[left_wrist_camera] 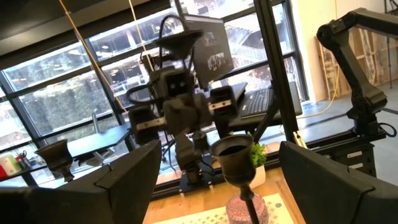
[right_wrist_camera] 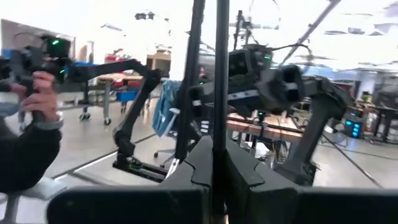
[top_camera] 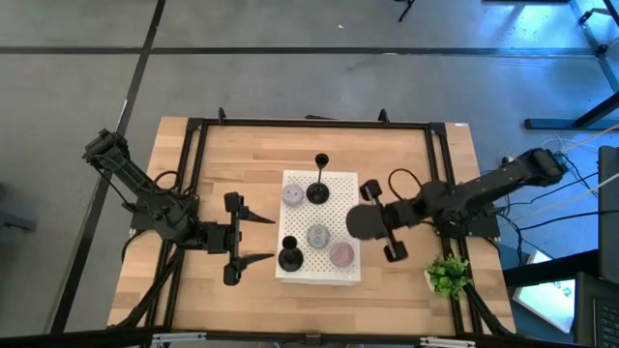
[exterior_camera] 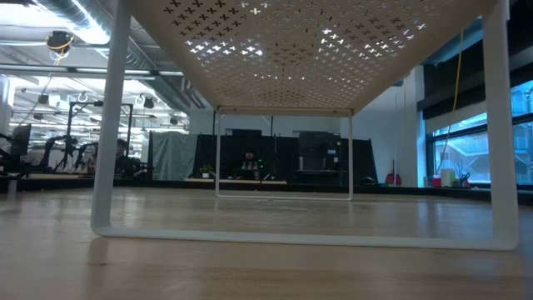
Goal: Pick & Place candle stick holders
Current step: Put the candle holder on the shelf
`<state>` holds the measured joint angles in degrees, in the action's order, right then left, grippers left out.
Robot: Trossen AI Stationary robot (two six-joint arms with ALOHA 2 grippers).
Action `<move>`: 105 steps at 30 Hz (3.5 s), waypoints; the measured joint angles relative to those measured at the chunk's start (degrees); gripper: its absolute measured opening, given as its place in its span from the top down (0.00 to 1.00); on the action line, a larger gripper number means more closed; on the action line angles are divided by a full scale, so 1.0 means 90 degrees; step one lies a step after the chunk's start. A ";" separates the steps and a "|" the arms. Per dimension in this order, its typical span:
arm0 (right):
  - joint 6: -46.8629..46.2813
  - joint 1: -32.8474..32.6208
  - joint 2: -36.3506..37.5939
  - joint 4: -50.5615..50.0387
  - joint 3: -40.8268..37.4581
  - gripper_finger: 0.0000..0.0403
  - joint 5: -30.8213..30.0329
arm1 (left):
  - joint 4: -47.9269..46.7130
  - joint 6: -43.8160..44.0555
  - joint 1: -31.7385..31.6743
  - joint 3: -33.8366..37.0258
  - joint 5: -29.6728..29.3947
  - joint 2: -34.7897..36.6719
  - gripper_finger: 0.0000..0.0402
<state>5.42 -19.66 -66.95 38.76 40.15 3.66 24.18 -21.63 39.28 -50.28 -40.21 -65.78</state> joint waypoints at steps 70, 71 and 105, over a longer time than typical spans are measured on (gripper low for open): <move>-0.0707 0.1680 -0.1082 0.3776 -0.2453 0.97 -0.0014 | -0.0338 0.0488 -0.0506 0.0000 0.0255 0.0000 0.20; -0.0681 0.1698 -0.1082 0.3693 -0.2433 0.97 -0.0002 | -0.0338 0.0488 -0.0506 0.0000 0.0253 0.0000 0.20; -0.0796 0.2363 -0.1146 0.4680 -0.3034 0.97 0.0649 | -0.0355 0.0602 -0.0786 0.0000 0.0265 -0.0080 0.20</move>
<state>-1.75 1.61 -77.26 80.88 12.84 9.50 20.99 -16.21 32.21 -50.28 -37.82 -66.50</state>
